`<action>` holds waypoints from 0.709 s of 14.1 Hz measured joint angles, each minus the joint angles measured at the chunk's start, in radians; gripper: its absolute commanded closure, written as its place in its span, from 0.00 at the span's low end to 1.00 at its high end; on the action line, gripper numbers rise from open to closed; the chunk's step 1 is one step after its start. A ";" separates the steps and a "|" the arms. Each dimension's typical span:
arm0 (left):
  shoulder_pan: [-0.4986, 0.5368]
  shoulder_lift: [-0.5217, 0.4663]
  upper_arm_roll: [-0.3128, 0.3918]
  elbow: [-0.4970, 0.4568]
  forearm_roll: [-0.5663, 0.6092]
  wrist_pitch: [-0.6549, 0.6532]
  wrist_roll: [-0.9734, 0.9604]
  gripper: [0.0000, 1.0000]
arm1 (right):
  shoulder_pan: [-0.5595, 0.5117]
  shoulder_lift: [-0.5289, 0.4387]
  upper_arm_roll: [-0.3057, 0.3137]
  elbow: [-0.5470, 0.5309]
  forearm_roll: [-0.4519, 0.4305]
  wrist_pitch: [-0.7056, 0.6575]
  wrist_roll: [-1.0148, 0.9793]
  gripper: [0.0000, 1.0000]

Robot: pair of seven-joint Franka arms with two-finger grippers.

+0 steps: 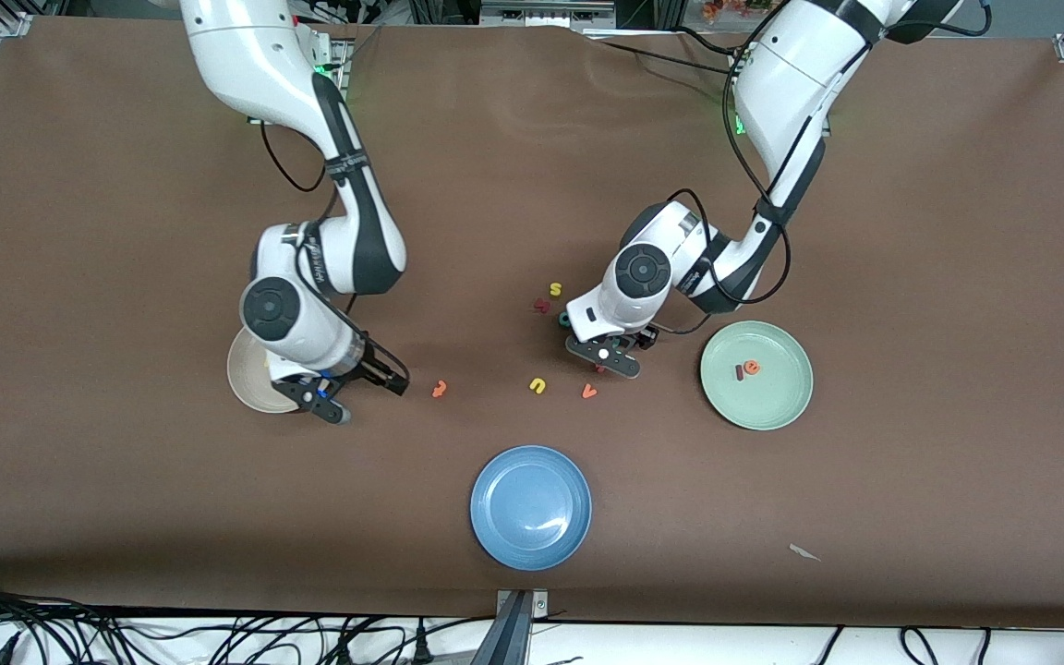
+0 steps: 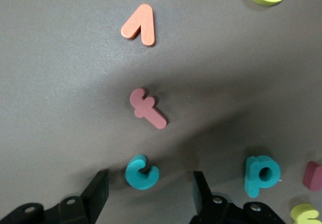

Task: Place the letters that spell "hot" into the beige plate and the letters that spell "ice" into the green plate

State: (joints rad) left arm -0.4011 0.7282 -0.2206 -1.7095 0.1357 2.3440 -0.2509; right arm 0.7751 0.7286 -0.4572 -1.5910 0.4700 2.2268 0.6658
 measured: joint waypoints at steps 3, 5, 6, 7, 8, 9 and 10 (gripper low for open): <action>0.004 -0.001 0.001 0.003 0.023 0.000 0.000 0.76 | 0.001 0.069 0.031 0.100 0.000 0.001 0.127 0.00; 0.004 -0.003 0.002 0.006 0.024 -0.001 0.000 0.89 | 0.011 0.122 0.047 0.163 -0.001 0.001 0.189 0.00; 0.004 -0.003 0.002 0.006 0.024 -0.001 0.000 0.89 | 0.018 0.146 0.048 0.186 -0.001 0.001 0.205 0.01; 0.004 -0.003 0.002 0.006 0.024 -0.001 0.000 0.88 | 0.023 0.167 0.049 0.204 -0.001 0.001 0.214 0.01; 0.004 -0.003 0.002 0.007 0.024 -0.001 0.000 0.87 | 0.024 0.185 0.048 0.219 -0.001 0.001 0.220 0.05; 0.004 -0.003 0.002 0.007 0.024 -0.001 0.000 0.87 | 0.023 0.198 0.048 0.228 -0.001 0.001 0.221 0.08; 0.006 -0.003 0.004 0.010 0.024 0.000 0.000 0.87 | 0.022 0.205 0.048 0.232 -0.001 0.001 0.221 0.13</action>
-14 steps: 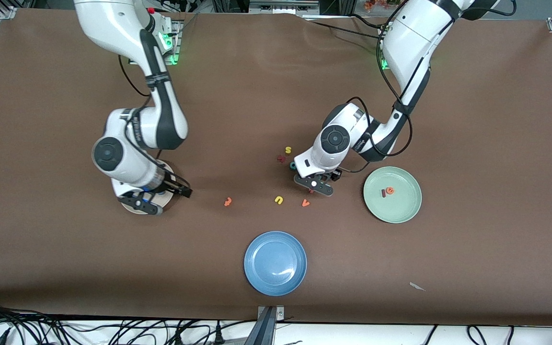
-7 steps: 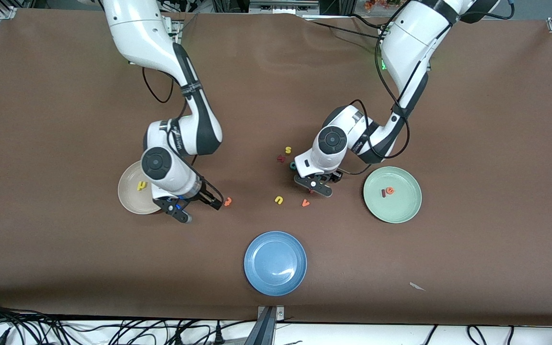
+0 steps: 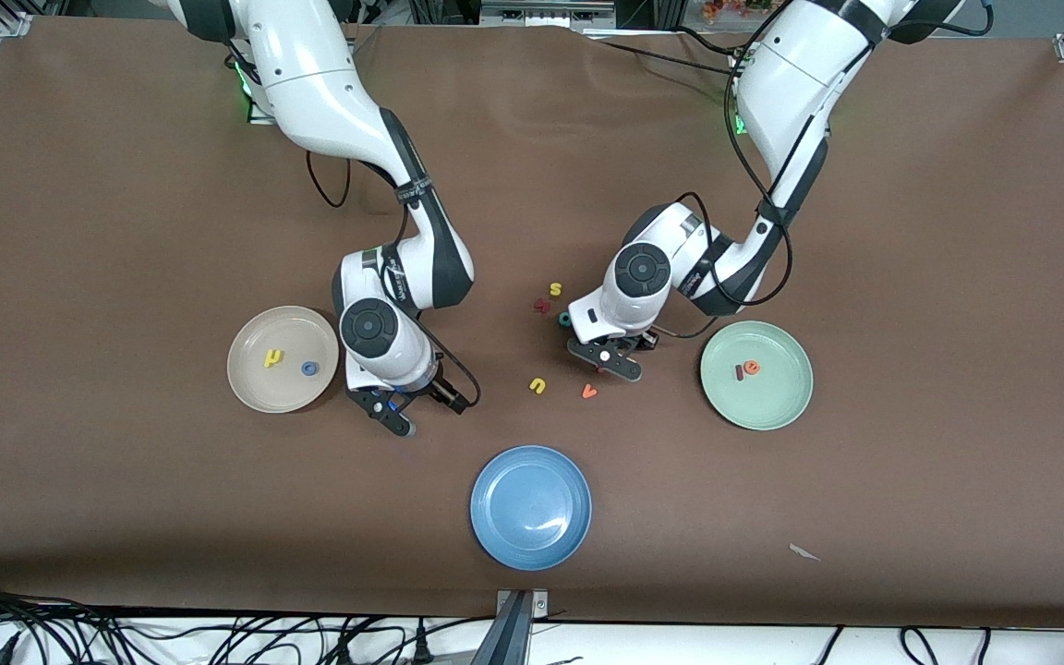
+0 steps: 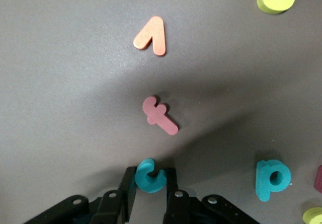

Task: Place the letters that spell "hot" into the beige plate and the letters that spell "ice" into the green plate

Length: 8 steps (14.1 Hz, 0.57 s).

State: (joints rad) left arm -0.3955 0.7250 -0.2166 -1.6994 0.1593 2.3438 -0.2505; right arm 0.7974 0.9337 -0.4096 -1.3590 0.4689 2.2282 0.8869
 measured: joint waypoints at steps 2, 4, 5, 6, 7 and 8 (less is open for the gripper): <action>0.016 -0.009 0.005 0.010 0.000 -0.003 0.000 0.83 | -0.001 0.006 0.000 0.001 0.000 0.000 0.000 0.28; 0.052 -0.031 0.006 0.016 0.000 -0.015 0.004 0.83 | -0.001 0.012 0.000 0.002 0.000 0.000 0.000 0.40; 0.076 -0.041 0.006 0.016 0.000 -0.020 0.019 0.83 | 0.000 0.015 0.000 0.002 0.000 0.000 0.001 0.46; 0.103 -0.049 0.006 0.016 0.000 -0.027 0.038 0.83 | 0.000 0.015 0.000 0.003 0.000 0.000 0.001 0.52; 0.134 -0.056 0.006 0.016 0.000 -0.038 0.052 0.83 | 0.000 0.015 0.000 0.004 -0.001 -0.001 0.001 0.57; 0.163 -0.060 0.007 0.016 0.000 -0.056 0.064 0.83 | 0.000 0.015 -0.001 0.007 -0.001 -0.001 0.002 0.60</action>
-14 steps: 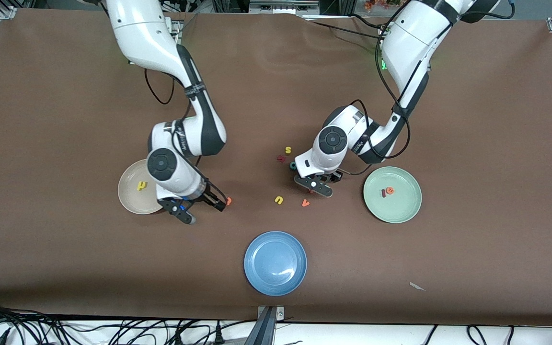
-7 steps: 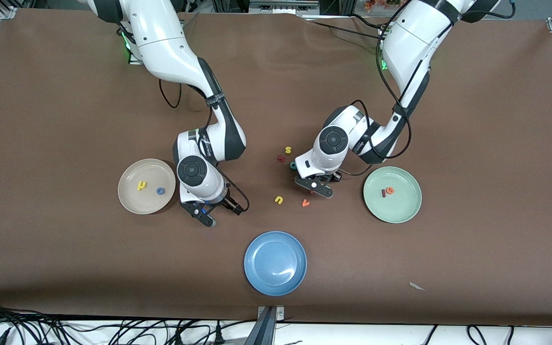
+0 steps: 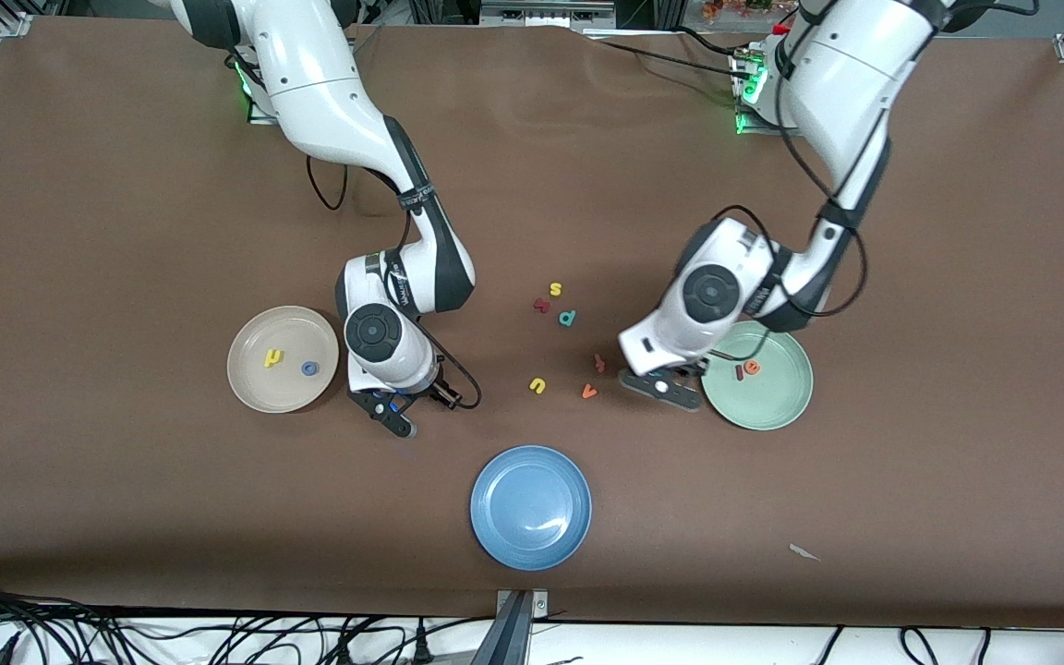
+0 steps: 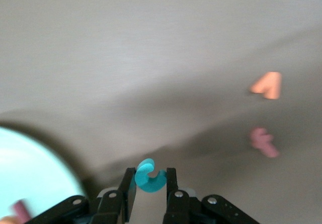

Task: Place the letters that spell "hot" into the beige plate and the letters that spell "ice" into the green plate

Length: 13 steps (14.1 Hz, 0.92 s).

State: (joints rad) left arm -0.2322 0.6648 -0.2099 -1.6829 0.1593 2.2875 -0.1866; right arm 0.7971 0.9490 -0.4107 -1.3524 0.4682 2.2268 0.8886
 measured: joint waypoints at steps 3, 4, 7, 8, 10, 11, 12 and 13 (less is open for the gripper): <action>0.087 -0.002 0.004 -0.002 0.000 -0.028 0.044 0.83 | 0.000 0.000 0.000 0.002 0.000 -0.001 0.001 0.68; 0.113 -0.001 0.005 -0.004 0.000 -0.029 0.065 0.83 | 0.000 0.000 -0.001 0.002 0.000 -0.002 0.001 0.72; 0.156 -0.001 0.006 -0.004 0.000 -0.029 0.091 0.00 | 0.001 -0.001 -0.003 0.003 -0.001 -0.008 0.002 0.84; 0.165 -0.001 0.007 -0.004 0.000 -0.029 0.095 0.00 | 0.002 -0.001 -0.003 0.003 -0.001 -0.009 0.002 0.87; 0.169 -0.002 0.002 -0.002 0.000 -0.029 0.097 0.00 | 0.002 -0.001 -0.004 0.004 -0.002 -0.010 0.000 0.90; 0.168 -0.006 -0.004 0.001 0.000 -0.028 0.097 0.00 | 0.002 -0.001 -0.004 0.005 -0.002 -0.010 -0.001 0.91; 0.166 -0.016 -0.008 0.003 0.000 -0.029 0.097 0.00 | 0.002 -0.001 -0.004 0.007 -0.002 -0.013 -0.007 0.91; 0.166 -0.030 -0.011 0.005 0.000 -0.033 0.097 0.00 | 0.002 -0.001 -0.005 0.013 -0.002 -0.027 -0.027 0.91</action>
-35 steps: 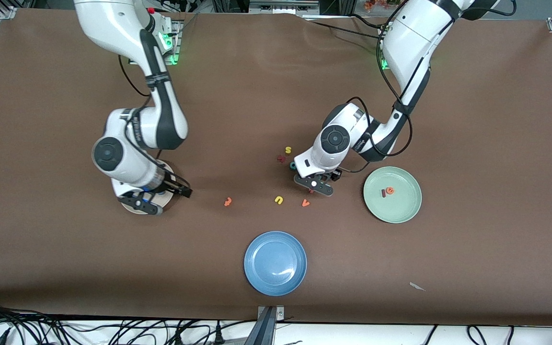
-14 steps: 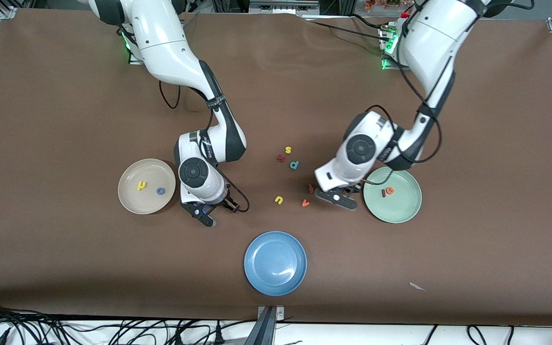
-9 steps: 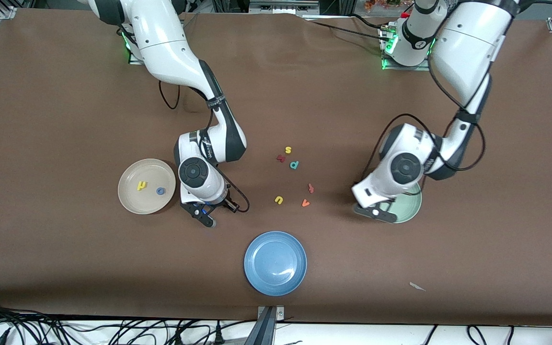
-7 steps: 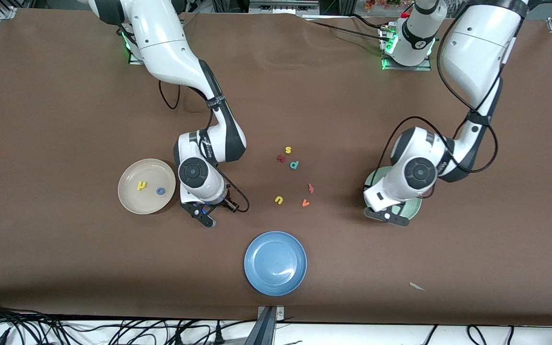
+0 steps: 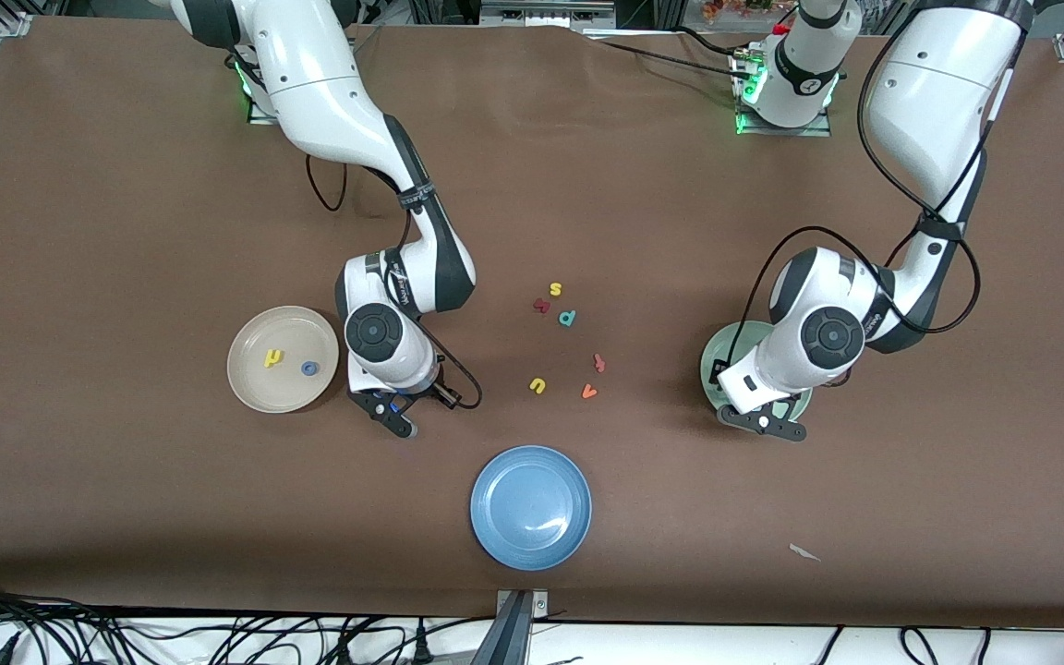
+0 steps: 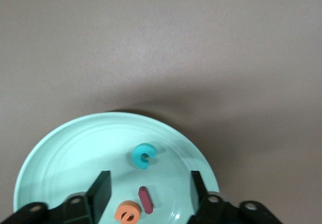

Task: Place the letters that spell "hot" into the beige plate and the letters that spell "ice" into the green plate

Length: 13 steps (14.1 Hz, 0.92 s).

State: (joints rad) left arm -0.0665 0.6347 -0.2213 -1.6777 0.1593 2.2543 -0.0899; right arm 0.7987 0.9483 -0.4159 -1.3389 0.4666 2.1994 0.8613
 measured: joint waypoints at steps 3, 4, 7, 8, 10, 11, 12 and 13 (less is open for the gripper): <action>0.000 -0.081 -0.019 0.009 0.000 -0.072 -0.001 0.00 | -0.004 -0.016 -0.043 0.026 0.000 -0.085 -0.145 0.91; 0.000 -0.118 -0.026 0.011 0.000 -0.103 -0.001 0.00 | -0.008 -0.034 -0.069 0.025 0.000 -0.130 -0.210 0.91; 0.001 -0.225 -0.029 0.026 0.000 -0.224 -0.002 0.00 | -0.026 -0.116 -0.135 -0.044 0.000 -0.202 -0.424 0.91; 0.004 -0.252 -0.029 0.046 0.000 -0.285 -0.002 0.00 | -0.028 -0.152 -0.157 -0.095 0.000 -0.203 -0.507 0.91; 0.009 -0.287 -0.028 0.131 0.000 -0.455 -0.002 0.00 | -0.034 -0.227 -0.198 -0.219 0.000 -0.190 -0.663 0.91; 0.010 -0.298 -0.027 0.176 0.000 -0.522 -0.001 0.00 | -0.036 -0.258 -0.211 -0.282 0.000 -0.163 -0.729 0.91; 0.010 -0.312 -0.026 0.209 0.000 -0.555 -0.001 0.00 | -0.037 -0.284 -0.219 -0.350 0.000 -0.118 -0.789 0.91; 0.010 -0.329 -0.025 0.226 0.000 -0.574 -0.002 0.00 | -0.038 -0.305 -0.222 -0.421 0.000 -0.058 -0.836 0.87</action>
State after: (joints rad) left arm -0.0569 0.3054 -0.2466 -1.4514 0.1589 1.6799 -0.0916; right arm 0.7612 0.6431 -0.6377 -1.7599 0.4668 2.1410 0.0253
